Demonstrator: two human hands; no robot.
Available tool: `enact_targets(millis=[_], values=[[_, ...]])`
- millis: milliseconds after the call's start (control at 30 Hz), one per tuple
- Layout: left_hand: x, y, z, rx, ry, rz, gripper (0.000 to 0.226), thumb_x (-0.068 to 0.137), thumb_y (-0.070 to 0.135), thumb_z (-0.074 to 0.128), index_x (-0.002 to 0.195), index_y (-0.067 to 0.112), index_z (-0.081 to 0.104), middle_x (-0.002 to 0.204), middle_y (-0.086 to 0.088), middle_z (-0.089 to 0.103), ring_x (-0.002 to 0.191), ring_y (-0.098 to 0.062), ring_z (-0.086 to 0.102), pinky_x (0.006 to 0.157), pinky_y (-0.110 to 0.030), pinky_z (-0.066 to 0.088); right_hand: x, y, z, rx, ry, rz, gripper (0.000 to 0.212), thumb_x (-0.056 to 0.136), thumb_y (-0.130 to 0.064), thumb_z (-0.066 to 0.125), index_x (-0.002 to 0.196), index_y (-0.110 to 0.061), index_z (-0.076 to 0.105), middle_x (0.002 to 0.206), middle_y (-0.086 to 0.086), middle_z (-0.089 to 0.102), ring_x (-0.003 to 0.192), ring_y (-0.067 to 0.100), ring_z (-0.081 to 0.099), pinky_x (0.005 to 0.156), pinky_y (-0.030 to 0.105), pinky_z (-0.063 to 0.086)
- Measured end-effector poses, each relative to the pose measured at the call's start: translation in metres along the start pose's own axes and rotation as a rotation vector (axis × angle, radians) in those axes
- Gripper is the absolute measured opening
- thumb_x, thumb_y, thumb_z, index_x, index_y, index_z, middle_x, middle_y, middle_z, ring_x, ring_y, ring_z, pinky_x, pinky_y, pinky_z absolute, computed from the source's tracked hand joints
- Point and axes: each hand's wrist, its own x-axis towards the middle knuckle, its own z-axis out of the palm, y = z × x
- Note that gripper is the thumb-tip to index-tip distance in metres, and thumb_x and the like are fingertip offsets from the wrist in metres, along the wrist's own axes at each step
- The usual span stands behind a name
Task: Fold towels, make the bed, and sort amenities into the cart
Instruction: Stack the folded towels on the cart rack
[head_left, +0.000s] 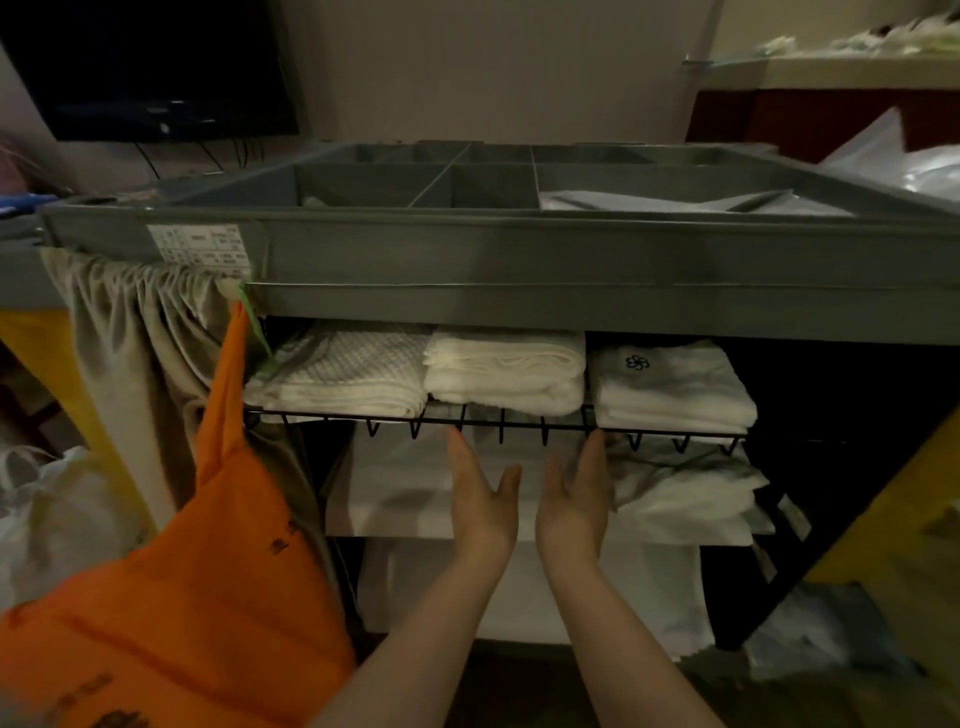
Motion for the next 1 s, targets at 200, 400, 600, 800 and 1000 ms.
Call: enact_targets(millis=[200, 400, 600, 800, 1000], values=[[0.013, 0.003, 0.006, 0.137, -0.032, 0.044, 0.086, 0.095, 0.008, 0.052, 0.148, 0.016, -0.015, 0.158, 0.004, -0.012, 0.143, -0.005, 0.000, 0.108, -0.010, 0.001, 0.017, -0.006, 0.010, -0.119, -0.059, 0.042, 0.074, 0.093, 0.006, 0.036, 0.151, -0.015, -0.005, 0.160, -0.001, -0.008, 0.146, 0.011, 0.002, 0.104, 0.009, 0.001], [0.032, 0.010, 0.002, 0.196, -0.092, 0.055, 0.088, 0.094, 0.019, 0.057, 0.149, 0.011, -0.012, 0.159, -0.002, -0.009, 0.146, -0.012, 0.004, 0.104, -0.007, 0.004, 0.037, -0.014, -0.002, -0.198, -0.172, 0.009, 0.075, 0.094, -0.001, 0.041, 0.151, -0.014, -0.005, 0.160, -0.001, -0.003, 0.147, 0.015, 0.004, 0.114, 0.022, 0.007], [-0.003, 0.025, -0.006, 0.189, -0.015, 0.081, 0.075, 0.096, 0.023, 0.053, 0.151, 0.023, 0.002, 0.159, 0.004, 0.011, 0.144, -0.012, 0.018, 0.118, -0.028, 0.017, 0.012, -0.023, -0.010, -0.136, -0.091, 0.026, 0.064, 0.099, -0.013, 0.045, 0.152, -0.017, 0.011, 0.157, -0.002, 0.014, 0.144, 0.014, 0.015, 0.111, 0.016, 0.008], [-0.066, 0.099, -0.064, 0.342, 0.223, 0.076, 0.046, 0.100, 0.025, 0.044, 0.144, 0.022, 0.035, 0.146, 0.001, 0.040, 0.136, -0.014, 0.033, 0.103, -0.023, 0.022, -0.040, -0.109, -0.070, -0.113, -0.101, 0.089, 0.029, 0.099, -0.020, 0.045, 0.126, -0.022, 0.055, 0.119, -0.004, 0.059, 0.106, 0.011, 0.054, 0.084, 0.024, 0.044], [-0.082, 0.213, -0.137, 0.401, 0.200, 0.225, 0.031, 0.099, 0.025, 0.046, 0.127, 0.022, 0.056, 0.111, 0.015, 0.054, 0.109, -0.008, 0.052, 0.088, -0.020, 0.041, -0.058, -0.246, -0.117, -0.218, -0.277, -0.113, 0.016, 0.097, -0.021, 0.049, 0.105, -0.031, 0.058, 0.094, -0.011, 0.062, 0.078, 0.003, 0.057, 0.066, 0.021, 0.047]])
